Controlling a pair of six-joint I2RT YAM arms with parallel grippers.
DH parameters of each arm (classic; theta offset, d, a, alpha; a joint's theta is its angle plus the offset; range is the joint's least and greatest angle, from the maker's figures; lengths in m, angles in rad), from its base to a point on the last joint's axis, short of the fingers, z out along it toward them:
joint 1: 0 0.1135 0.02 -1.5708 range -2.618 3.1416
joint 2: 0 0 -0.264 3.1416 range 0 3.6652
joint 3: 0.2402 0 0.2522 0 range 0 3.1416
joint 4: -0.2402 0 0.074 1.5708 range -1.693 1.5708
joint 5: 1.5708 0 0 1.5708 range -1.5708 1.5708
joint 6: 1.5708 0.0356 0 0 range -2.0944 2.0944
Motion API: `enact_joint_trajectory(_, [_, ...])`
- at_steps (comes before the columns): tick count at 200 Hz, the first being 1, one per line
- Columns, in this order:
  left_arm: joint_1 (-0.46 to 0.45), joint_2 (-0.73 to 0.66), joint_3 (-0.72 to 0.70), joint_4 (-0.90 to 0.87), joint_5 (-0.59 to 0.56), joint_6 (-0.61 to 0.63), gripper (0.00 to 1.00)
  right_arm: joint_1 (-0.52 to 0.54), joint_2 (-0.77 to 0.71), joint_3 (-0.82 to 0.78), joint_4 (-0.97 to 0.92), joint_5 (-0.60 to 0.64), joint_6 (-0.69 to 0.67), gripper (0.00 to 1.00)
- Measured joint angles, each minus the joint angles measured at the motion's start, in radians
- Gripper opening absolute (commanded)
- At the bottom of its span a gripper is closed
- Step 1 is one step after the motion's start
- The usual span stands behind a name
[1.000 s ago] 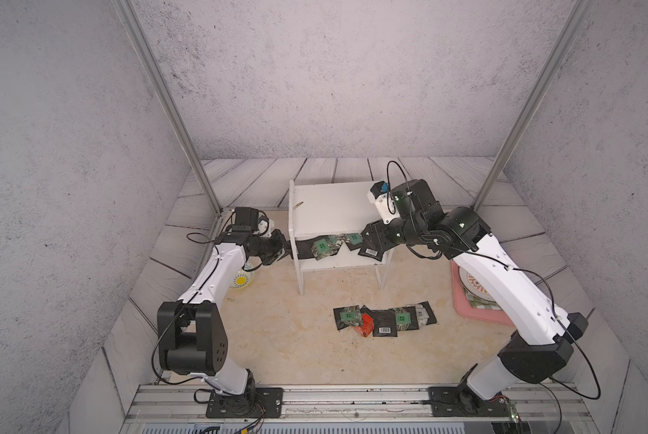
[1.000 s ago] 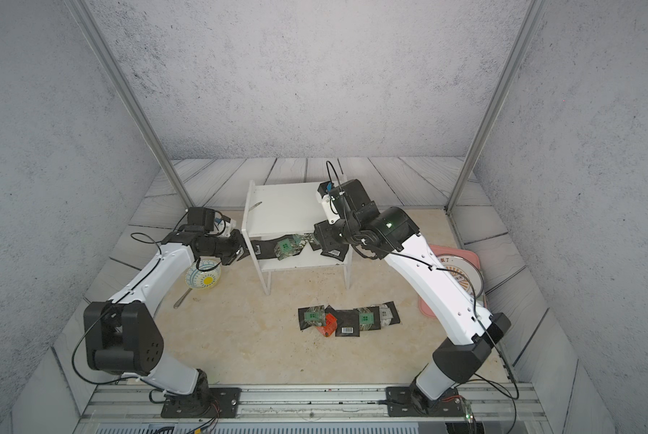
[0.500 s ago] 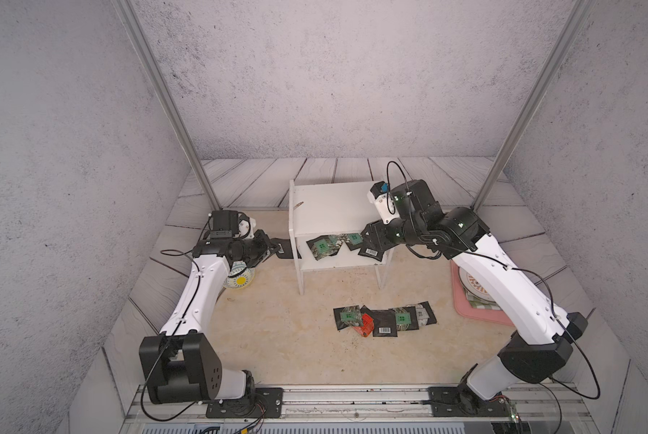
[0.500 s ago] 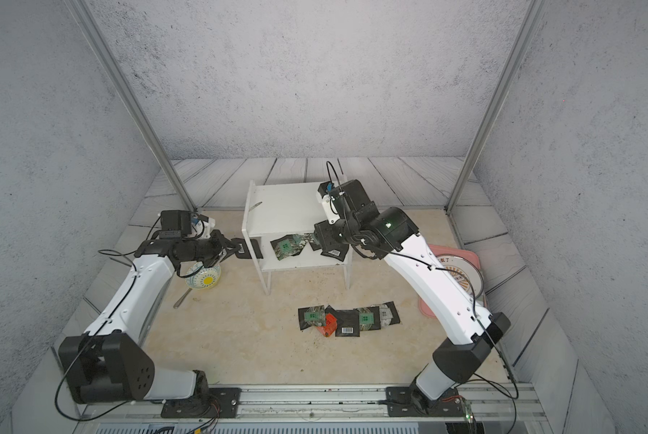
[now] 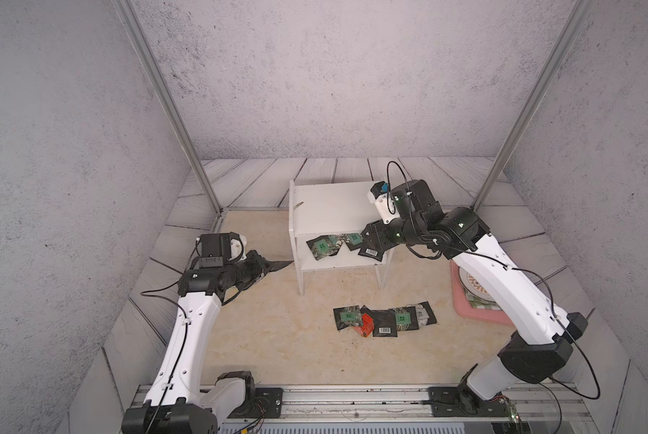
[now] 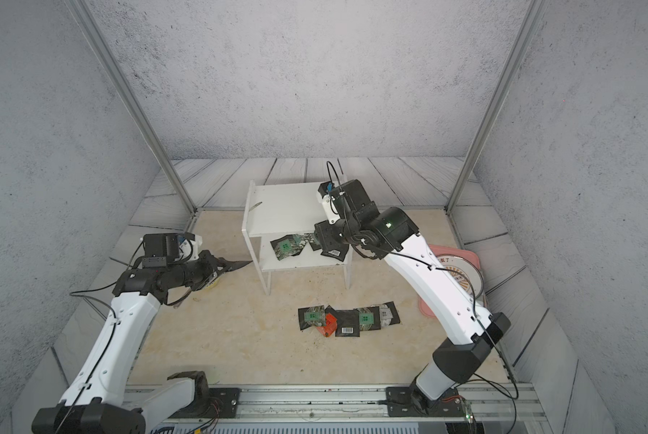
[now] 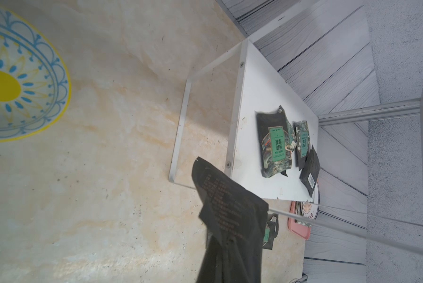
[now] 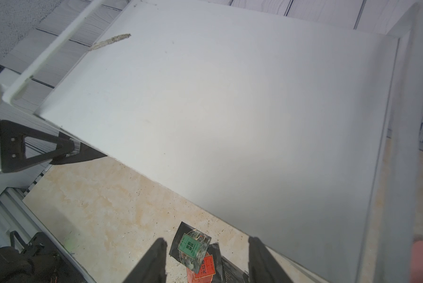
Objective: Remove the tea bags from the shelf
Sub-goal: Place the tea bag at the center of the board.
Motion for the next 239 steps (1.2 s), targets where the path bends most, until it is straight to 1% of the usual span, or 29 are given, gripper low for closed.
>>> enact_joint_trajectory(67, [-0.001,-0.114,-0.136,-0.084,0.031,0.0,0.0,0.0,0.0,0.0,0.0,0.0,0.003,0.56])
enact_joint_trajectory(93, [-0.005,-0.132,-0.173,-0.104,0.062,0.002,0.0,0.0,0.0,0.0,0.0,0.0,0.004,0.56])
enact_joint_trajectory(106, [-0.016,-0.137,-0.207,-0.089,0.078,-0.004,0.0,0.0,0.0,0.0,0.001,0.0,0.005,0.56])
enact_joint_trajectory(124, [-0.073,-0.142,-0.259,-0.065,0.084,-0.027,0.0,0.0,0.0,0.0,0.001,0.0,0.004,0.56])
enact_joint_trajectory(145, [-0.177,-0.141,-0.305,-0.01,0.076,-0.061,0.0,0.0,0.0,0.0,0.001,0.0,0.004,0.56])
enact_joint_trajectory(167, [-0.245,-0.132,-0.363,0.082,0.074,-0.103,0.0,0.0,0.0,0.0,0.002,0.0,0.004,0.56])
enact_joint_trajectory(205, [-0.286,-0.082,-0.47,0.26,0.079,-0.18,0.0,0.0,0.0,0.0,0.003,0.0,0.003,0.56])
enact_joint_trajectory(239, [-0.32,0.012,-0.493,0.397,0.098,-0.222,0.0,0.0,0.0,-0.005,0.005,0.0,0.003,0.56])
